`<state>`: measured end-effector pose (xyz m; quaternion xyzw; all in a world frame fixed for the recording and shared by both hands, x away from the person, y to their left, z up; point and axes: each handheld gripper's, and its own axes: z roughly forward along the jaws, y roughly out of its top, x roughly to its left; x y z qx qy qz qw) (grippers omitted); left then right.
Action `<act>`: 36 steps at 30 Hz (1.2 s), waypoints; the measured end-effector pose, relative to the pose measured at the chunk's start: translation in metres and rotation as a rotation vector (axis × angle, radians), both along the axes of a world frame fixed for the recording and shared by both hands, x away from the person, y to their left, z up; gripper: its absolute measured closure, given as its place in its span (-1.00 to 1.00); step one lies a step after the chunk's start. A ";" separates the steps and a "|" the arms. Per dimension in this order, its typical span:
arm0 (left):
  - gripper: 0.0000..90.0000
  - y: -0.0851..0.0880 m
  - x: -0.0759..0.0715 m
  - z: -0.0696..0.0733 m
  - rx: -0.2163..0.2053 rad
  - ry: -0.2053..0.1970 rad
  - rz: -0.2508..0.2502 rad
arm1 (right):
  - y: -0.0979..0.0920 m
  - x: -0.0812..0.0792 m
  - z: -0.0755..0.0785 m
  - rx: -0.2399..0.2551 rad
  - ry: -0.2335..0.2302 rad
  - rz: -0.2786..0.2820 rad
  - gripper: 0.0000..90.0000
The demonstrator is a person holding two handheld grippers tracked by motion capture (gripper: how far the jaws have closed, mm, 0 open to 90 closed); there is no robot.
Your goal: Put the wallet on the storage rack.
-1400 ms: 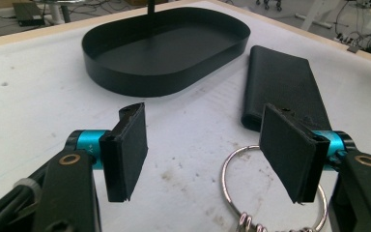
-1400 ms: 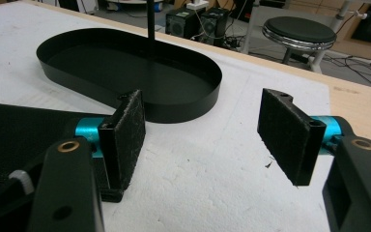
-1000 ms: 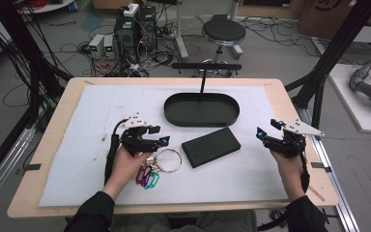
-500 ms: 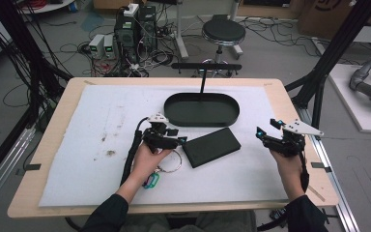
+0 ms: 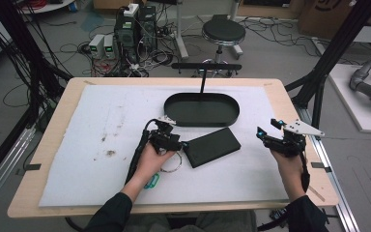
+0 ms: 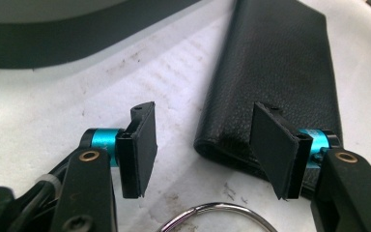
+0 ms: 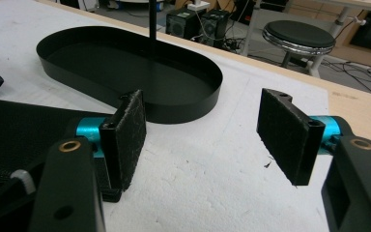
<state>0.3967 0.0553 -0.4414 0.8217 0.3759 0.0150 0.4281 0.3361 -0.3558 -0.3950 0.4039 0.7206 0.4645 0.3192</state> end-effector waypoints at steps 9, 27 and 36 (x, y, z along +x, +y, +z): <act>0.39 0.001 0.003 -0.003 -0.054 0.060 -0.047 | 0.002 0.001 -0.001 -0.009 0.002 0.005 -0.21; 0.78 0.002 -0.010 0.013 -0.049 -0.115 -0.099 | 0.000 0.001 0.000 0.003 -0.005 0.004 -0.21; 0.81 0.003 -0.023 0.029 -0.106 -0.269 -0.172 | -0.001 0.000 0.002 0.015 -0.020 0.019 -0.20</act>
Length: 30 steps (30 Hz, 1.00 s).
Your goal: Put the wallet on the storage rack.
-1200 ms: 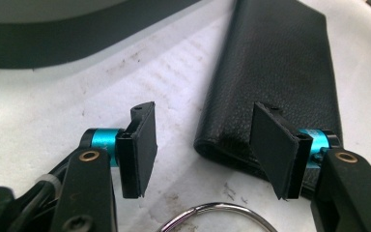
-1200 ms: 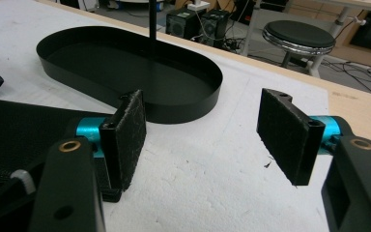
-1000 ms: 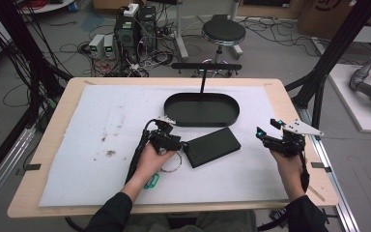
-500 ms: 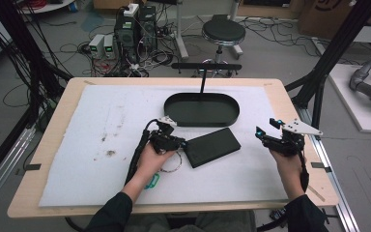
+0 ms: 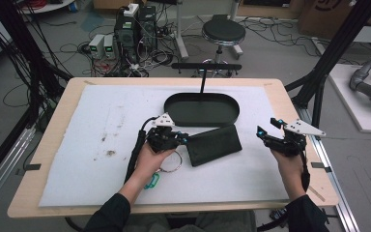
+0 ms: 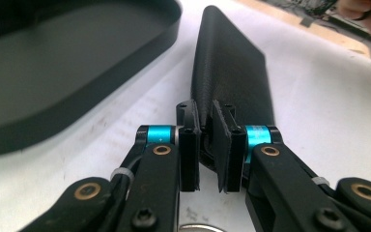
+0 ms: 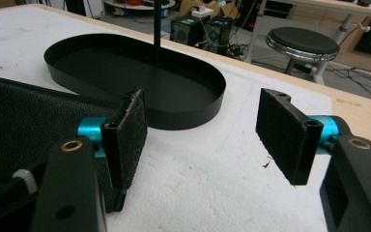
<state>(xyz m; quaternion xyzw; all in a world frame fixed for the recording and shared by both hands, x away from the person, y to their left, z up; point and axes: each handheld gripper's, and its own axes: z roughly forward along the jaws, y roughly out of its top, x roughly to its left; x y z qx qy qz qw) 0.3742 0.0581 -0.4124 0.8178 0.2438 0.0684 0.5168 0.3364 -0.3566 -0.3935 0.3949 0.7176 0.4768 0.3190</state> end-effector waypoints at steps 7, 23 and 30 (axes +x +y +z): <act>0.82 0.002 -0.010 0.014 -0.010 -0.163 -0.081 | 0.002 0.000 0.001 0.027 -0.010 0.085 -0.21; 0.83 0.026 -0.020 0.031 -0.102 -0.267 -0.194 | 0.032 0.014 -0.011 -0.011 0.105 0.332 -0.37; 0.82 0.033 -0.024 0.033 -0.139 -0.271 -0.239 | 0.053 0.027 -0.021 0.007 0.191 0.472 -0.40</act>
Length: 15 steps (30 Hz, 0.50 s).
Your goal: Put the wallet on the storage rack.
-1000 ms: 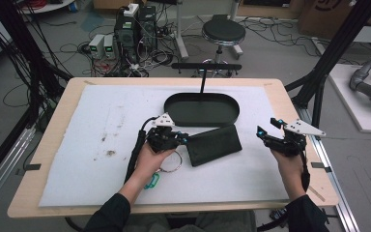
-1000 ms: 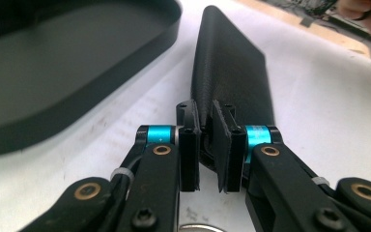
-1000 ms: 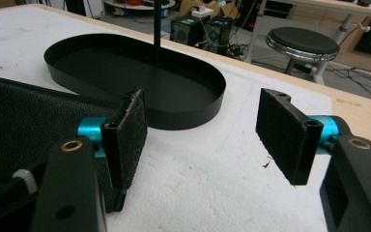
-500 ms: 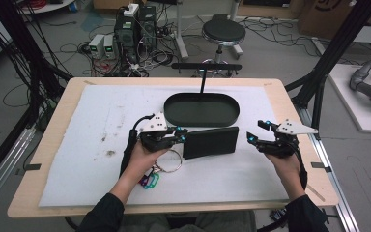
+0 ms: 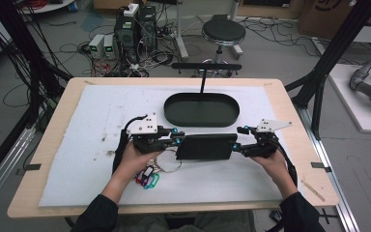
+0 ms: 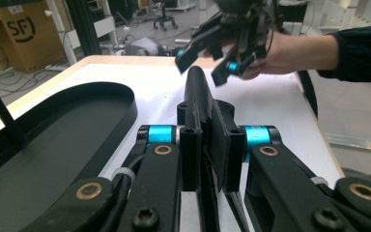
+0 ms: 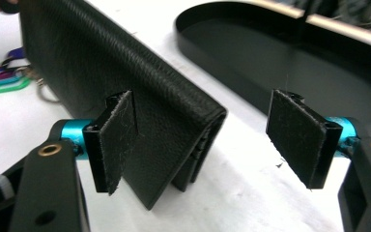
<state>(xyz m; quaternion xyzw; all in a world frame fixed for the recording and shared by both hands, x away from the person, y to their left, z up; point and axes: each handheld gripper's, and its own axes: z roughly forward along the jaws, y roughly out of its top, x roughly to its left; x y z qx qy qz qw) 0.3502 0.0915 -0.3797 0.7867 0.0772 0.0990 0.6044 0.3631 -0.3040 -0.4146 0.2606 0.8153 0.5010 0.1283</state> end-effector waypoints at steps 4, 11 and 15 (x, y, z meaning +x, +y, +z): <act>0.82 0.002 -0.001 -0.001 -0.012 0.002 -0.020 | 0.004 0.003 -0.004 0.006 0.035 0.037 -0.39; 0.81 0.006 0.001 -0.005 -0.008 0.012 -0.017 | 0.011 0.004 -0.008 -0.020 0.048 0.116 0.13; 0.79 0.013 0.005 -0.011 0.002 0.036 0.018 | 0.007 0.004 -0.006 -0.022 0.055 0.141 0.42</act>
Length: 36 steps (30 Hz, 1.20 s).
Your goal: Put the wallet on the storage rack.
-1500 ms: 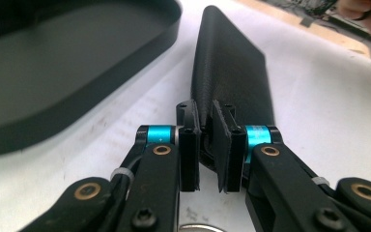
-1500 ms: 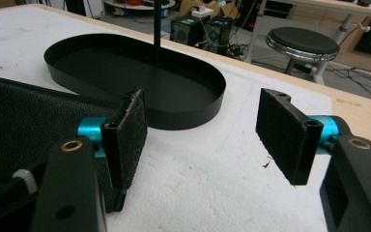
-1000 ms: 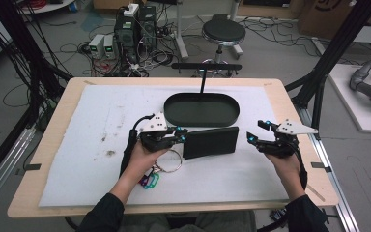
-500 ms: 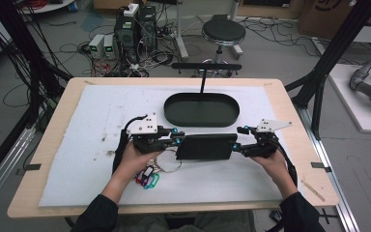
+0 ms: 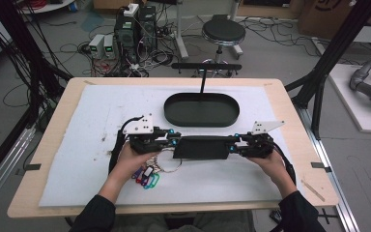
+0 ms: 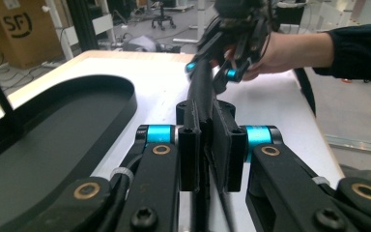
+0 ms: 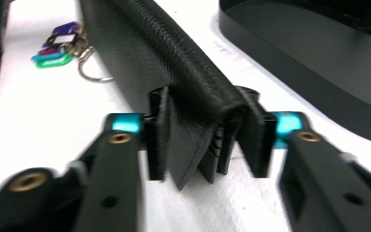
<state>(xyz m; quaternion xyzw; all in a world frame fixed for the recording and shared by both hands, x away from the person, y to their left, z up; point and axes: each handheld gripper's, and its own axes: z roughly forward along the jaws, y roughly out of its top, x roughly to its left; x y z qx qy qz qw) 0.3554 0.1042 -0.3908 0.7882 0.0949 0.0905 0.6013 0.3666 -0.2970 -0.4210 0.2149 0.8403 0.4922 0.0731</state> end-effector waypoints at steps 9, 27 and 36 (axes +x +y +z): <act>0.45 0.010 0.010 -0.010 0.003 0.090 0.063 | 0.002 -0.009 0.006 -0.013 -0.064 0.093 0.71; 0.52 -0.006 0.011 -0.020 0.054 0.115 -0.058 | -0.006 -0.017 0.019 0.109 -0.079 0.168 0.72; 0.66 -0.001 0.009 -0.012 -0.057 0.079 -0.109 | -0.008 -0.020 0.024 0.183 -0.110 0.147 0.53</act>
